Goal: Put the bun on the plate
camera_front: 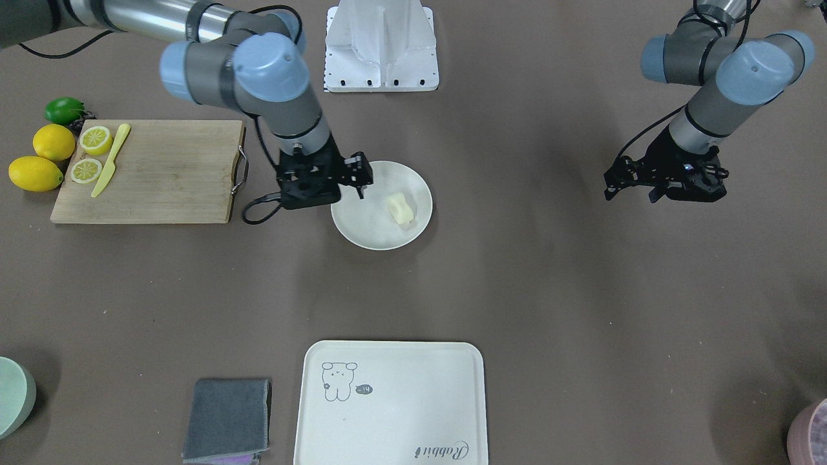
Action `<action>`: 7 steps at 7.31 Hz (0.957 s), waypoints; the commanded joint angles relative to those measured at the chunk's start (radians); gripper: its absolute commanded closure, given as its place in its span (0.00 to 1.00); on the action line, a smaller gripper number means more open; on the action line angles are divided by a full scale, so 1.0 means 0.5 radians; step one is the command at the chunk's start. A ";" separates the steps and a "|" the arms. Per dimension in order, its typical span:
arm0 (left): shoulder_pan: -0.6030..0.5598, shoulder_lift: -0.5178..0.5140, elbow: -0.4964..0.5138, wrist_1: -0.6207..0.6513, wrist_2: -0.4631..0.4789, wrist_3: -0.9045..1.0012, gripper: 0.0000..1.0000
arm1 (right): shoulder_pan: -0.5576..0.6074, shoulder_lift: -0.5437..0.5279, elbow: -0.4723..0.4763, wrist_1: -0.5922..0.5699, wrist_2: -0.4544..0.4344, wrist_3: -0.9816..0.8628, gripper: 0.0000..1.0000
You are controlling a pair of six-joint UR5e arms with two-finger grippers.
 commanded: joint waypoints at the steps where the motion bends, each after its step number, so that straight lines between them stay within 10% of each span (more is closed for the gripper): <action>1: -0.224 0.165 -0.051 0.000 -0.110 0.263 0.03 | 0.410 -0.543 0.231 -0.007 0.300 -0.680 0.01; 4: -0.699 0.484 -0.014 0.013 -0.340 1.082 0.03 | 1.270 -1.186 0.129 -0.019 0.659 -2.148 0.00; 7: -0.845 0.736 -0.020 -0.006 -0.439 1.226 0.03 | 1.742 -1.209 -0.353 -0.007 0.787 -2.928 0.00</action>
